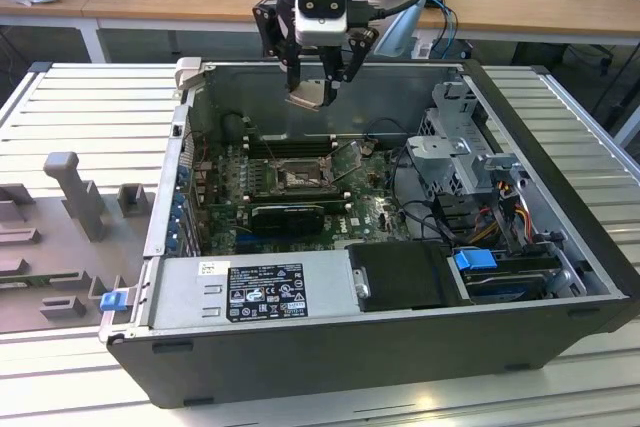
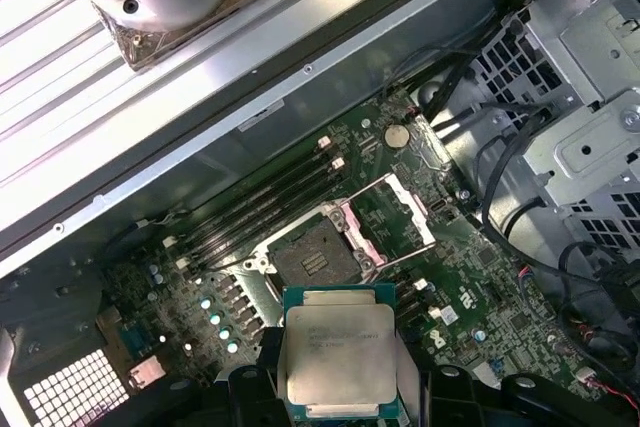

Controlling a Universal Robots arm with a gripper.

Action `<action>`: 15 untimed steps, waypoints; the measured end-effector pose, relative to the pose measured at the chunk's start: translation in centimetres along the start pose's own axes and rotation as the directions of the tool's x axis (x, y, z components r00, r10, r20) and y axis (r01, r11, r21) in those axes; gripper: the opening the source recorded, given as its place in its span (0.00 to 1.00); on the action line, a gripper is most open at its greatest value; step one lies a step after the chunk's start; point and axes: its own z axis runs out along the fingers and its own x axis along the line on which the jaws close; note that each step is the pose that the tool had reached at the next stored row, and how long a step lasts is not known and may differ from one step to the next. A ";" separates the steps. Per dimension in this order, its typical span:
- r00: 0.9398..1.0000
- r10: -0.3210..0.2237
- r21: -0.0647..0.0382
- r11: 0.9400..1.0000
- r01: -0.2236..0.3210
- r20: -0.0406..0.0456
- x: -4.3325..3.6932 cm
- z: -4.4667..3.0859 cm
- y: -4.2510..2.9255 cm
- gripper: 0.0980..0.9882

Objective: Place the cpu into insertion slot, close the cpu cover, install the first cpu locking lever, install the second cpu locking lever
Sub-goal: 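Place the cpu into insertion slot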

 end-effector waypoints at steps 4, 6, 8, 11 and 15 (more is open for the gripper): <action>1.000 0.020 0.000 1.000 -0.020 0.002 0.00 0.01 0.00 0.48; 1.000 0.025 -0.001 1.000 -0.025 0.002 0.00 0.02 0.00 0.48; 0.999 0.032 -0.001 0.999 -0.032 0.003 0.00 0.02 0.00 0.48; 0.999 0.049 -0.001 0.999 -0.049 0.004 0.00 0.02 0.00 0.48; 0.998 0.066 -0.001 0.998 -0.066 0.006 0.00 0.03 0.00 0.48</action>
